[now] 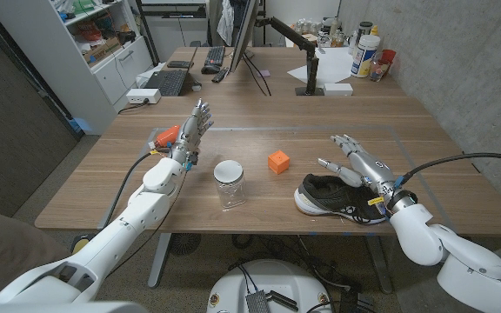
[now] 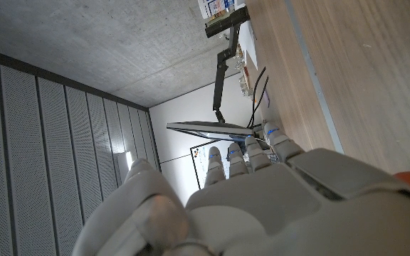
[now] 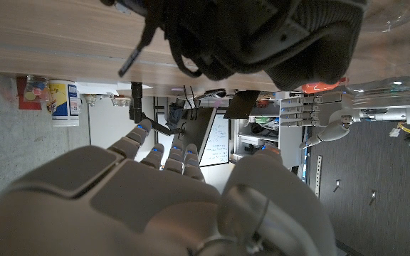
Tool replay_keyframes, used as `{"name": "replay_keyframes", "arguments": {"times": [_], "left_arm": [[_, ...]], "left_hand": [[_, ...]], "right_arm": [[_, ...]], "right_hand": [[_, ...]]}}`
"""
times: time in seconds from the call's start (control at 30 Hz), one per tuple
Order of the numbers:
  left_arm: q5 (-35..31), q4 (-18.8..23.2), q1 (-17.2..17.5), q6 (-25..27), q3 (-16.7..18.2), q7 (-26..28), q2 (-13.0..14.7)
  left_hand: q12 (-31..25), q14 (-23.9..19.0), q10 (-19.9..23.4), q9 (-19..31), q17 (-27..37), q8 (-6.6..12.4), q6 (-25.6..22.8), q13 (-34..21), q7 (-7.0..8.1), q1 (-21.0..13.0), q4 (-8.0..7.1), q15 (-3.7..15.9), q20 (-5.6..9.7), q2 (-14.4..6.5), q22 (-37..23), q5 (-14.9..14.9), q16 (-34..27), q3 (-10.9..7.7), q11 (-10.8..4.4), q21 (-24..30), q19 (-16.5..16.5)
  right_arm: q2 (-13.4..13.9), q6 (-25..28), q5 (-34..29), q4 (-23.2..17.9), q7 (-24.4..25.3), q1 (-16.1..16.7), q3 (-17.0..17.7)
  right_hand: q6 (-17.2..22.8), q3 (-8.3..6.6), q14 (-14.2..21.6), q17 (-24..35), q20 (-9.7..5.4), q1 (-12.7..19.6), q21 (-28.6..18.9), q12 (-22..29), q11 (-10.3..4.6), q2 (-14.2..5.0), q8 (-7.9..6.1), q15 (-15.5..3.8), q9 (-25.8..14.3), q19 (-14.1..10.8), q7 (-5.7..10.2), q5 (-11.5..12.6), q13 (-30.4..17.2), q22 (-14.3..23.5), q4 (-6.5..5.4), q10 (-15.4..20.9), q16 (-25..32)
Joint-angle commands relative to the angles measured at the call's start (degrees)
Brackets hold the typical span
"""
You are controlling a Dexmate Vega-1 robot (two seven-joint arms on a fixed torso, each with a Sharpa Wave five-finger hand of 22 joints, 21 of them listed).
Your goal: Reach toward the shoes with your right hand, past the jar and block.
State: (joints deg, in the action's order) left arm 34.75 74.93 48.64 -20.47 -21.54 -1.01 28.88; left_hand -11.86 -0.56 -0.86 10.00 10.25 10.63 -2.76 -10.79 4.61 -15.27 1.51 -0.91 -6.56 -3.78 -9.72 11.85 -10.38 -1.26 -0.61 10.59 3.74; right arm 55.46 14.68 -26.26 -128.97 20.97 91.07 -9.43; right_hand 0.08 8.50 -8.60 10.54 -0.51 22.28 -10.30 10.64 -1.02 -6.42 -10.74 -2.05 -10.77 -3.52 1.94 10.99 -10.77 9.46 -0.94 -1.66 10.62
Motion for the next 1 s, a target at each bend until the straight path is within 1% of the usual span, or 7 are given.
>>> {"name": "replay_keyframes", "arguments": {"times": [0.03, 0.27, 0.4, 0.57, 0.87, 0.97, 1.0], "left_arm": [[0.35, -0.63, 0.0, -0.44, 0.16, -0.47, -0.1], [0.76, -1.26, -0.05, -0.85, 0.19, -1.0, -0.44], [1.12, -1.4, 0.16, -1.03, 0.05, -1.74, -0.55], [1.17, -1.43, 0.27, -1.12, 0.02, -2.04, -0.46], [1.43, -0.83, 0.89, -1.16, 0.58, -1.89, 0.2], [1.39, -0.24, 1.31, -1.01, 0.73, -1.6, 0.52], [1.47, 0.23, 1.7, -0.93, 0.92, -1.27, 0.7]], "left_hand": [[-0.13, 0.13, -0.44, 0.32, 0.11, 0.13, -0.18, -0.28, 0.01, -0.02, 0.35, 0.03, -0.01, -0.5, -0.31, -0.15, -0.33, 0.06, -0.17, 0.39, -0.29], [-0.12, 0.17, -0.44, 0.32, 0.11, 0.12, -0.16, -0.28, 0.01, -0.01, 0.36, 0.08, -0.01, -0.51, -0.31, -0.15, -0.31, 0.07, -0.11, 0.39, -0.3], [-0.13, 0.15, -0.41, 0.32, 0.11, 0.13, -0.19, -0.28, 0.03, -0.01, 0.38, 0.04, 0.01, -0.52, -0.31, -0.15, -0.32, 0.07, -0.03, 0.39, -0.29], [-0.13, 0.12, -0.42, 0.32, 0.11, 0.13, -0.18, -0.28, 0.03, 0.0, 0.39, -0.01, -0.01, -0.53, -0.31, -0.15, -0.33, 0.07, -0.03, 0.39, -0.3], [-0.07, 0.13, -0.56, 0.32, 0.11, 0.12, -0.17, -0.28, -0.05, 0.01, 0.44, 0.06, -0.05, -0.54, -0.31, -0.16, -0.33, 0.08, -0.17, 0.4, -0.29], [-0.09, 0.16, -0.53, 0.32, 0.11, 0.12, -0.15, -0.28, 0.02, 0.01, 0.45, 0.04, -0.02, -0.54, -0.31, -0.15, -0.32, 0.08, -0.04, 0.4, -0.29], [-0.08, 0.16, -0.54, 0.32, 0.11, 0.12, -0.16, -0.28, 0.03, 0.01, 0.45, 0.02, -0.04, -0.54, -0.31, -0.16, -0.32, 0.08, 0.0, 0.4, -0.3]], "right_arm": [[0.08, 1.07, -0.34, -1.0, -0.78, 0.9, -0.1], [0.36, 2.38, -0.86, -1.9, -1.28, 1.78, 0.07], [0.45, 3.46, -1.42, -2.78, -1.29, 2.85, 0.37], [0.37, 3.95, -1.8, -3.14, -1.28, 3.18, 0.31], [0.18, 4.71, -2.05, -3.59, -1.57, 3.35, -0.2], [-0.01, 5.18, -1.85, -3.95, -1.63, 3.76, -0.09], [0.12, 5.24, -1.67, -4.19, -1.65, 4.51, 0.25]], "right_hand": [[-0.45, -0.19, -0.53, 0.07, 0.15, 0.07, -0.27, 0.52, -0.44, -0.22, 0.07, -0.89, -0.23, 0.39, -0.16, -0.06, -0.28, 0.17, 0.19, -0.25, 0.3], [-0.5, -0.26, -0.55, 0.08, 0.16, 0.07, -0.29, 0.51, -0.39, -0.25, 0.01, -0.89, -0.23, 0.4, -0.18, -0.07, -0.28, 0.17, 0.23, -0.3, 0.32], [-0.53, -0.28, -0.68, 0.08, 0.14, 0.04, -0.3, 0.5, -0.38, -0.24, -0.01, -0.81, -0.23, 0.4, -0.16, -0.08, -0.28, 0.17, 0.24, -0.35, 0.29], [-0.58, -0.3, -0.68, 0.09, 0.16, 0.01, -0.3, 0.49, -0.41, -0.23, -0.04, -0.8, -0.23, 0.41, -0.13, -0.09, -0.28, 0.17, 0.26, -0.42, 0.31], [-0.62, -0.35, -0.63, 0.09, 0.25, -0.01, -0.32, 0.49, -0.37, -0.21, -0.1, -0.77, -0.23, 0.4, -0.14, -0.1, -0.28, 0.17, 0.32, -0.48, 0.36], [-0.54, -0.39, -0.62, 0.08, 0.26, -0.01, -0.34, 0.5, -0.36, -0.23, -0.16, -0.76, -0.23, 0.38, -0.14, -0.1, -0.28, 0.17, 0.34, -0.46, 0.37], [-0.53, -0.4, -0.61, 0.08, 0.29, -0.01, -0.33, 0.51, -0.36, -0.23, -0.17, -0.75, -0.23, 0.4, -0.15, -0.1, -0.28, 0.17, 0.35, -0.45, 0.37]]}}
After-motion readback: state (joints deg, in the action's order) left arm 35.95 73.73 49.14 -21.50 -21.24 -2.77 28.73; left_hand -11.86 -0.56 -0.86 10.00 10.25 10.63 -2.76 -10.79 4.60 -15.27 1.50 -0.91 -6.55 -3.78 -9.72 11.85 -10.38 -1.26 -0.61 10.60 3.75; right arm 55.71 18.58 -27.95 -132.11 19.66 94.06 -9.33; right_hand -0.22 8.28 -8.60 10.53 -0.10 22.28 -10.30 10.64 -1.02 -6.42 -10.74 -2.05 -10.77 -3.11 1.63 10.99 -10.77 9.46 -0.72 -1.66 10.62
